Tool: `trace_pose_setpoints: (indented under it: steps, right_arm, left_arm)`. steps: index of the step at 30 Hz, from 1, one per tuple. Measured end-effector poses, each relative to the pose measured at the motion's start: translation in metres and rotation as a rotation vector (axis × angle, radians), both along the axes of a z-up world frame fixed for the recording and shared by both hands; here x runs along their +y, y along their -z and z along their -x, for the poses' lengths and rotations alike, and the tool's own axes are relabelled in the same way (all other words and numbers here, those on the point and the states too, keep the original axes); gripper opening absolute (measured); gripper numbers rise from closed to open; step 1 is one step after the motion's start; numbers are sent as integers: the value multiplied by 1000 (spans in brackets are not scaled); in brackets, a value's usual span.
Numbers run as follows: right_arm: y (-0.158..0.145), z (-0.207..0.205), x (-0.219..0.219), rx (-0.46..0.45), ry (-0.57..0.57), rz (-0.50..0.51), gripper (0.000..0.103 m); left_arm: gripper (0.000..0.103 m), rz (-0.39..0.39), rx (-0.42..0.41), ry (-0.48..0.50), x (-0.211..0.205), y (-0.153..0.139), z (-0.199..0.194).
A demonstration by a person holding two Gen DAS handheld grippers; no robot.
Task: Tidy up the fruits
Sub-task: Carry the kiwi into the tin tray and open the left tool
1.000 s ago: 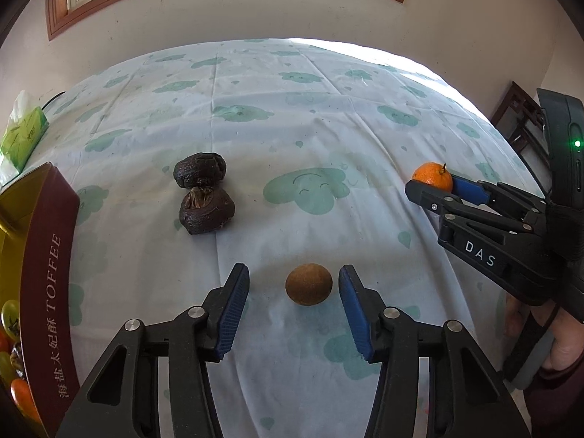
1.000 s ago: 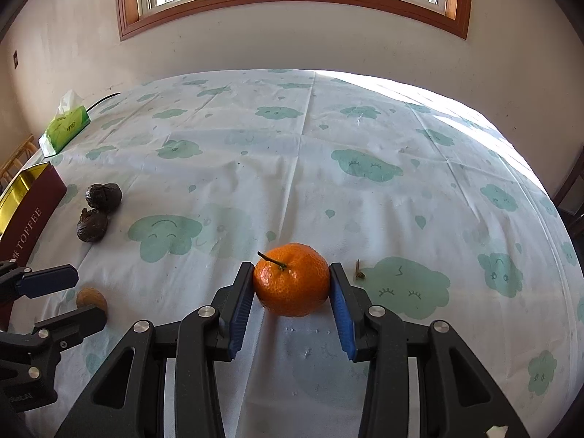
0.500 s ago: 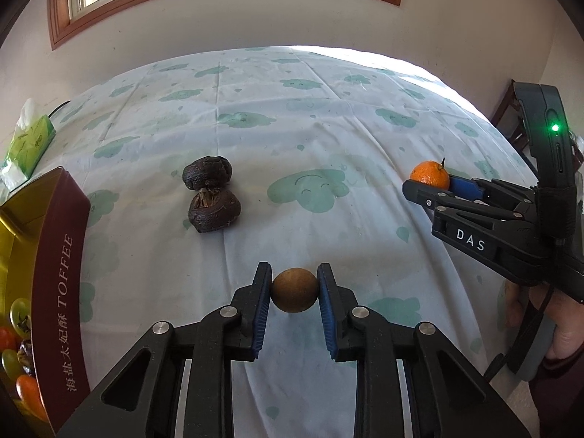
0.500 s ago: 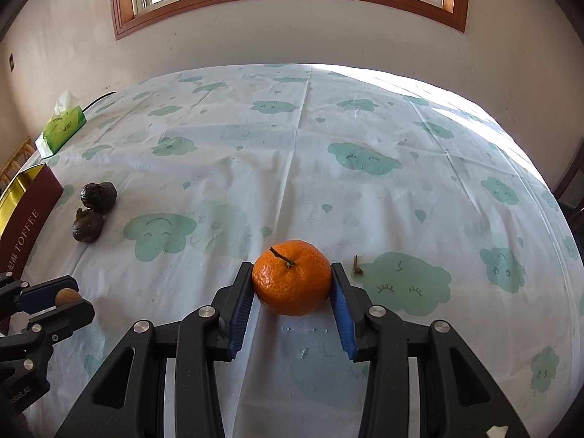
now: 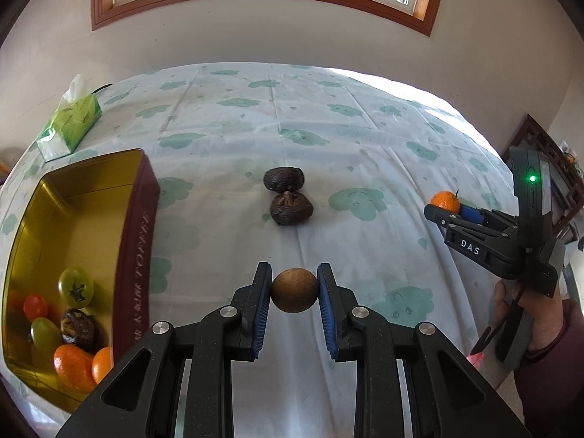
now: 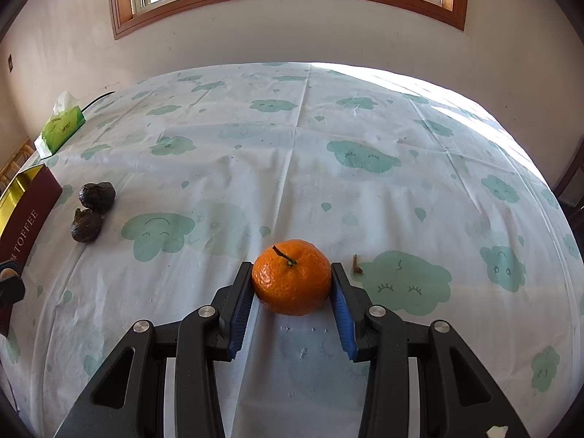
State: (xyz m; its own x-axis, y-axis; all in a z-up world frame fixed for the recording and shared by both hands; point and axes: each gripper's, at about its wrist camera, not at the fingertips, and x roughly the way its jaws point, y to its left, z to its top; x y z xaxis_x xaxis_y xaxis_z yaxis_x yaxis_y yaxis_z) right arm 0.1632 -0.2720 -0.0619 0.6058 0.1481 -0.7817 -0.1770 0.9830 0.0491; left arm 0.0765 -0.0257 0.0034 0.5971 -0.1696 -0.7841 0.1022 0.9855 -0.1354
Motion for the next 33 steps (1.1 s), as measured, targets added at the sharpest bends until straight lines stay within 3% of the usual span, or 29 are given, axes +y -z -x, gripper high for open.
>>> trace_pose_setpoints:
  steps: [8, 17, 33]
  right_arm:
    - [1, -1, 1, -1, 1, 7, 38]
    - [1, -1, 1, 2, 3, 9, 38]
    - [2, -1, 1, 4, 3, 11, 38]
  left_arm:
    - [27, -24, -34, -156, 84, -21, 13]
    - [26, -66, 37, -343, 175, 0, 19]
    - [27, -53, 117, -378, 196, 31, 18]
